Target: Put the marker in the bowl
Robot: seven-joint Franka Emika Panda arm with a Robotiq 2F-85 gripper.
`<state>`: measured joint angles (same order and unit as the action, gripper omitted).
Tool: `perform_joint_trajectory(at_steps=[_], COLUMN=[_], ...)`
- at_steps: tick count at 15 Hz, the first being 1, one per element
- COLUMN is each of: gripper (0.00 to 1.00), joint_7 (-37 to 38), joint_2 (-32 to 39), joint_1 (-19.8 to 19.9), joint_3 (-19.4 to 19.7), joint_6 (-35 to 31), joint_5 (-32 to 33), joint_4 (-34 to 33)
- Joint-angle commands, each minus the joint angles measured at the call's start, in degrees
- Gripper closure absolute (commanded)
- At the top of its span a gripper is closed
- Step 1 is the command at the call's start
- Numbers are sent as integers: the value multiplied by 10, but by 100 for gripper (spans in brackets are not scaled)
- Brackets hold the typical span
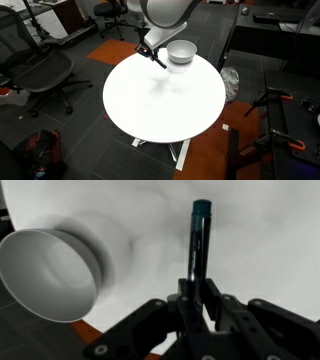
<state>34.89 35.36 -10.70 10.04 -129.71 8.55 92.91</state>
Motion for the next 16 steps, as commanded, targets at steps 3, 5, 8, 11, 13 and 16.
perform_joint_trajectory(at_steps=[3,5,8,11,13,16], gripper=[95,95,95,95,95,95], joint_7=[-11,-15,-41,-83,-111,-148], joint_2=[-114,-132,-148,-147,-141,-133], joint_1=[31,47,76,105,125,152], joint_3=[20,24,23,23,22,20], joint_6=[-16,-22,-29,-42,-54,-74], joint_5=[43,56,64,53,45,28], joint_4=[111,125,135,135,135,137])
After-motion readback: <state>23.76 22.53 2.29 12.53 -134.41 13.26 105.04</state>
